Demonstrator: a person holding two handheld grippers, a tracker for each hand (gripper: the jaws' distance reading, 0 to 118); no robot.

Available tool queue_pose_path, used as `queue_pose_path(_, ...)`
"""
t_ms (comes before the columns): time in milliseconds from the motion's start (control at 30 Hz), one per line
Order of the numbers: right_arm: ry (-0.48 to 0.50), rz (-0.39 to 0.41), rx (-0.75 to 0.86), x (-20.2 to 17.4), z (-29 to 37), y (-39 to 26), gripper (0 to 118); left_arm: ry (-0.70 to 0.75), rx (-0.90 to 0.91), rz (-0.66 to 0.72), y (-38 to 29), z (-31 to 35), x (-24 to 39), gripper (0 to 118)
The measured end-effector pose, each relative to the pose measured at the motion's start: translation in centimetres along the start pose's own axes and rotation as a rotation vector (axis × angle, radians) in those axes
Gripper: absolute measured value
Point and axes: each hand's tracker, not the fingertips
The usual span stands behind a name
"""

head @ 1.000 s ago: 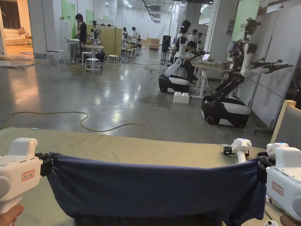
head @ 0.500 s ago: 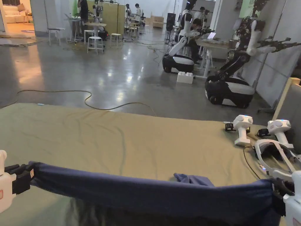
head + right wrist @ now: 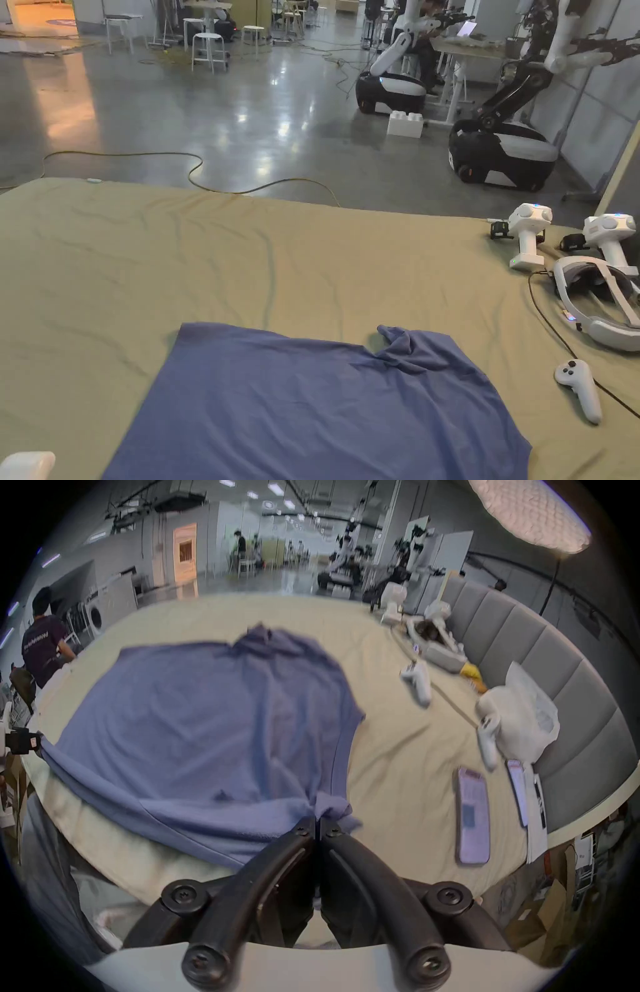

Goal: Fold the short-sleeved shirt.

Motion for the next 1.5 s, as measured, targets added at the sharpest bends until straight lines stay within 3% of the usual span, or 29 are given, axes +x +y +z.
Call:
queue_pose_path(200, 0.000, -0.007, -0.080, 0.3, -0.8, -2.2, 1, -0.014, -0.070, -0.003, -1.3, -0.4, -0.5, 5)
queue_pose_path(400, -0.039, 0.053, -0.152, -0.1, -1.5, -3.0, 1, -0.008, -0.153, -0.028, -2.2, -1.1, 0.3, 5)
queue_pose_path(600, -0.034, 0.038, -0.221, -0.1, -2.0, -3.4, 2, -0.001, -0.178, -0.031, -2.4, -1.2, 0.8, 5)
queue_pose_path(633, -0.032, 0.035, -0.224, -0.1, -2.0, -3.5, 4, -0.002, -0.179, -0.032, -2.4, -1.2, 0.9, 5)
queue_pose_path(667, -0.032, 0.032, -0.224, -0.1, -1.8, -3.4, 16, -0.003, -0.181, -0.032, -2.2, -1.1, 0.9, 8)
queue_pose_path(733, -0.054, 0.031, -0.213, -0.2, -1.1, -3.0, 52, 0.009, -0.174, -0.027, -1.8, -0.7, 1.0, 27)
queue_pose_path(767, -0.085, 0.029, -0.190, -0.4, -0.7, -2.6, 65, 0.025, -0.161, -0.032, -1.5, -0.4, 1.1, 34)
queue_pose_path(867, -0.074, -0.011, -0.051, -0.1, 1.6, -1.1, 64, 0.009, -0.035, -0.063, -0.4, 1.0, 1.7, 40)
queue_pose_path(1200, -0.091, -0.141, 0.537, -2.7, 6.2, 6.3, 65, -0.016, 0.403, -0.104, 5.0, 4.7, 6.8, 40)
queue_pose_path(1300, -0.047, -0.180, 0.671, -4.2, 6.3, 8.1, 65, 0.002, 0.539, -0.094, 6.2, 5.7, 9.0, 40)
queue_pose_path(1433, -0.066, -0.203, 0.782, -6.3, 6.6, 10.0, 62, 0.030, 0.677, -0.100, 7.3, 6.9, 11.5, 38)
queue_pose_path(1500, -0.060, -0.206, 0.837, -7.0, 6.9, 10.6, 48, 0.043, 0.714, -0.118, 7.7, 7.4, 12.6, 26)
